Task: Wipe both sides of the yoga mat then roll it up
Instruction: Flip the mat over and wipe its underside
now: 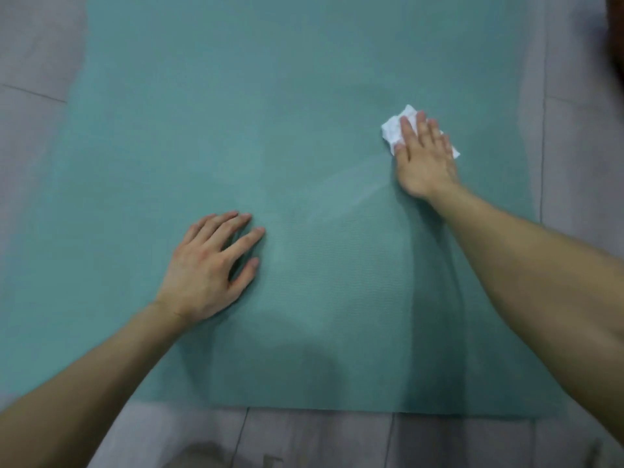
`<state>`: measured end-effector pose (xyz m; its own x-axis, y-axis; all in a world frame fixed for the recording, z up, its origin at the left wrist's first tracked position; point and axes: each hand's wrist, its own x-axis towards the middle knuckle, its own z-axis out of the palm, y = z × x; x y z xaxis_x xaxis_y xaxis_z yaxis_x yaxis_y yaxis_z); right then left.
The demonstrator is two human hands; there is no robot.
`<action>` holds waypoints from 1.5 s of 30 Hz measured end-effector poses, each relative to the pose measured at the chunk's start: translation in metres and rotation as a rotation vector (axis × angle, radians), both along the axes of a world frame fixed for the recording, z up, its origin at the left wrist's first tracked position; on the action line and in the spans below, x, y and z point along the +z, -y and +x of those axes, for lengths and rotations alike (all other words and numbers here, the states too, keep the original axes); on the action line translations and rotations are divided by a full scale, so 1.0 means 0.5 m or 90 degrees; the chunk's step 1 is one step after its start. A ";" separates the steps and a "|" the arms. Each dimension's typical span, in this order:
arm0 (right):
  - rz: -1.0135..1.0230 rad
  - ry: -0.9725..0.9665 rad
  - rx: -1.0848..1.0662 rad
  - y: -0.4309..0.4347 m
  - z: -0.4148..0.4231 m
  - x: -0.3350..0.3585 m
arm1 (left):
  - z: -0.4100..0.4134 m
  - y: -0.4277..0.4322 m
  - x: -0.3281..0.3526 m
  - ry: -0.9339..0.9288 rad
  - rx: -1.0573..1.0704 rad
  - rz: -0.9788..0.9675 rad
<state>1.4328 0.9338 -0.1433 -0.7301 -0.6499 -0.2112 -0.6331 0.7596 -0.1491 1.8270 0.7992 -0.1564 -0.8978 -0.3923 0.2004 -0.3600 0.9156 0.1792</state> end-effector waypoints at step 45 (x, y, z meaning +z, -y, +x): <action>-0.076 -0.046 0.428 0.288 0.550 -0.019 | 0.180 0.169 -0.020 -0.026 0.296 0.010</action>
